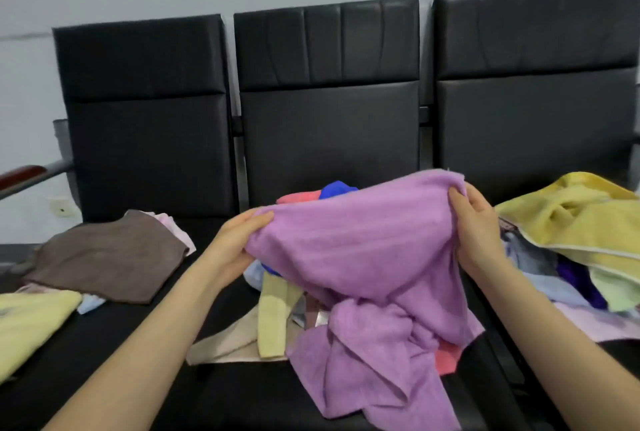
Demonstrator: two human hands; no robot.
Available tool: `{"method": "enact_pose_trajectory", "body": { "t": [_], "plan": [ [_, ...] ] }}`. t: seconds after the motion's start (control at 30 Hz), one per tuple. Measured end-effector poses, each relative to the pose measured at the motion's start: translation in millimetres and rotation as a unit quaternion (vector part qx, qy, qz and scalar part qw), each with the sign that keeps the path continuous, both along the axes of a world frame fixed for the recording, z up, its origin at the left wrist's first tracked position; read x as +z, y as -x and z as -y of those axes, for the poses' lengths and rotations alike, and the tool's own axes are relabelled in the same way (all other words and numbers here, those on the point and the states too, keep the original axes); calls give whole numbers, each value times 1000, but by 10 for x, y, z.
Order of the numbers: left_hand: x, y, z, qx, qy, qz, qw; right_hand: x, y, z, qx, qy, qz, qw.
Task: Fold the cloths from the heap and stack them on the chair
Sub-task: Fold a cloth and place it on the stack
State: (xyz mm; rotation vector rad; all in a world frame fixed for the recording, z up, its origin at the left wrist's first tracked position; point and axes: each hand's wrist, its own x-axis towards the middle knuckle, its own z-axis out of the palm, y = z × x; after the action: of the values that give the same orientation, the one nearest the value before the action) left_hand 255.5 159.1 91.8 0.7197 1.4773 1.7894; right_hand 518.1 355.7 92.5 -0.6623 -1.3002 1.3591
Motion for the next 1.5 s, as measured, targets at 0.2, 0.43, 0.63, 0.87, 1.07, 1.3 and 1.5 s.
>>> {"method": "enact_pose_trajectory", "body": {
  "t": [0.2,0.43,0.63,0.87,1.07,1.3,1.5],
  "plan": [
    [671,628,-823,156,36,-293,943,589,545,-713,-54,-13,54,997],
    [-34,444,-1213,180,196,-354,896,-99,677,-921,-98,-5,339,936],
    [-555,-544,-674,81,120,-409,901,-731,159,-344,-45,14,272,961],
    [-758,-1064,74,-101,152,-477,860,-934,-389,206,16,-33,393,919],
    [-865,-1475,168,-40,180,-464,866,-813,-578,423,57,-105,516,848],
    [-1048,-1561,156,-24,207,-524,826,-1022,-455,519,68,-103,512,850],
    [-1006,-1440,63,-11,131,-365,922,-858,-375,468,99,72,250,961]
  ]
}}
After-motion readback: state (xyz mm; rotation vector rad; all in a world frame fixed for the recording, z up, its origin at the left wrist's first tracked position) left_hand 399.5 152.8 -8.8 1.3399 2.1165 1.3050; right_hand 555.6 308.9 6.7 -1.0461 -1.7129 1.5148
